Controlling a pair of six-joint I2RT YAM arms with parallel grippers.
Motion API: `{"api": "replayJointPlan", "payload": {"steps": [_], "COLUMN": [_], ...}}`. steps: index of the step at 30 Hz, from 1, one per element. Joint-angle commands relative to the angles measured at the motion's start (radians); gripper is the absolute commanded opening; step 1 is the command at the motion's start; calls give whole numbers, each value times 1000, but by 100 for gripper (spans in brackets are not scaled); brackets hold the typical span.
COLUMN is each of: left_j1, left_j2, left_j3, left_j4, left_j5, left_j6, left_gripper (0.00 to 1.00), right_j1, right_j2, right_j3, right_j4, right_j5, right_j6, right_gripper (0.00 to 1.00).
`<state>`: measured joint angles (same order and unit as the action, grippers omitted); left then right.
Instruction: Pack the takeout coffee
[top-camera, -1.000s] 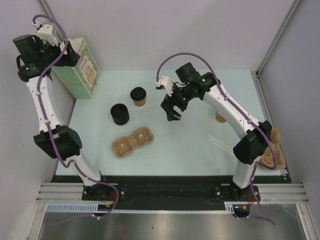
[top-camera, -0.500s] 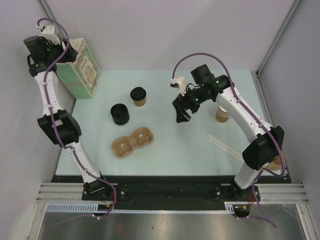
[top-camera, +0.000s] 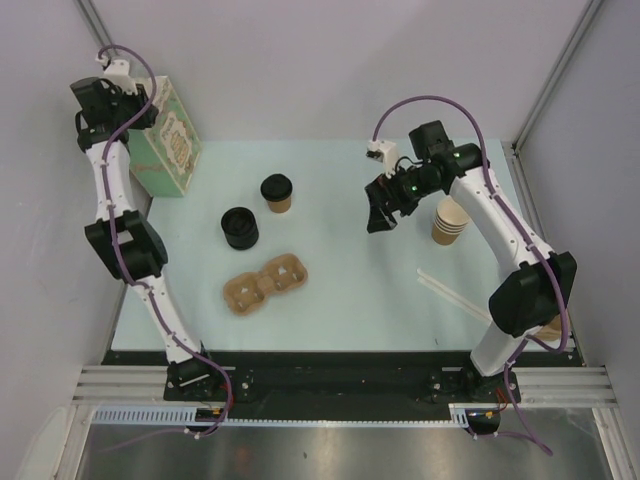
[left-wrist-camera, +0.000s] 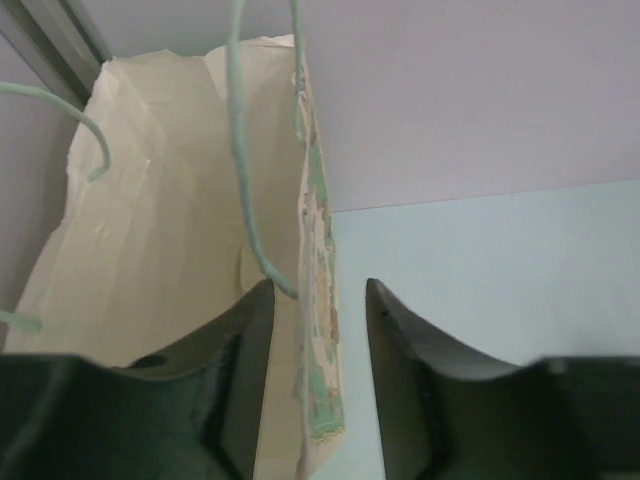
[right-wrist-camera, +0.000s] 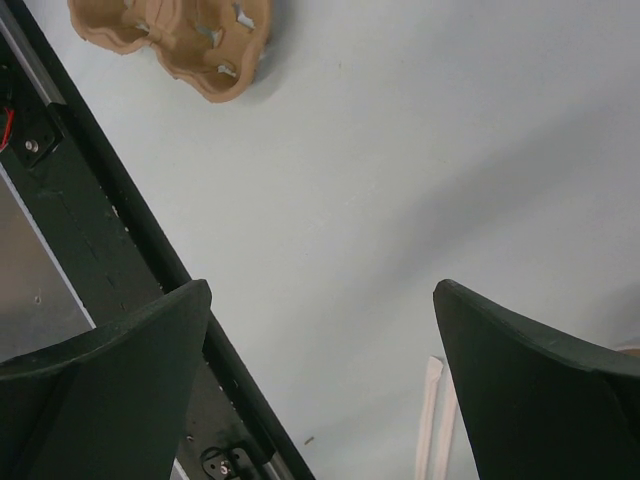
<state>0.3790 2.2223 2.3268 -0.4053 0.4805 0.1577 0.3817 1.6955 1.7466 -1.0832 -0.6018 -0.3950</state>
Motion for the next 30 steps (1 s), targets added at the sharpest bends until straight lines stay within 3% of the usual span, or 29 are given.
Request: {"api": "replayJointPlan", "payload": {"steps": [1, 5, 7, 19, 25, 30], "left_j1": [-17, -17, -19, -95, -219, -370], "left_j2": [-7, -33, -61, -288, -440, -588], "left_j3": [42, 42, 43, 54, 55, -79], "left_j4": [-10, -29, -24, 75, 24, -38], "left_j5": [1, 50, 58, 164, 233, 282], "left_j6": [39, 54, 40, -90, -113, -100], "left_gripper": [31, 6, 0, 0, 0, 0], "right_j1": [-44, -89, -112, -323, -455, -564], "right_j2": [-59, -76, -89, -195, -250, -287], "right_j3": [17, 27, 30, 48, 89, 131], "right_j4": [0, -17, -29, -98, -171, -228], "right_j5": [-55, -79, -95, -168, -196, -228], "right_j6": [16, 15, 7, -25, -71, -105], "right_gripper": [100, 100, 100, 100, 100, 100]}}
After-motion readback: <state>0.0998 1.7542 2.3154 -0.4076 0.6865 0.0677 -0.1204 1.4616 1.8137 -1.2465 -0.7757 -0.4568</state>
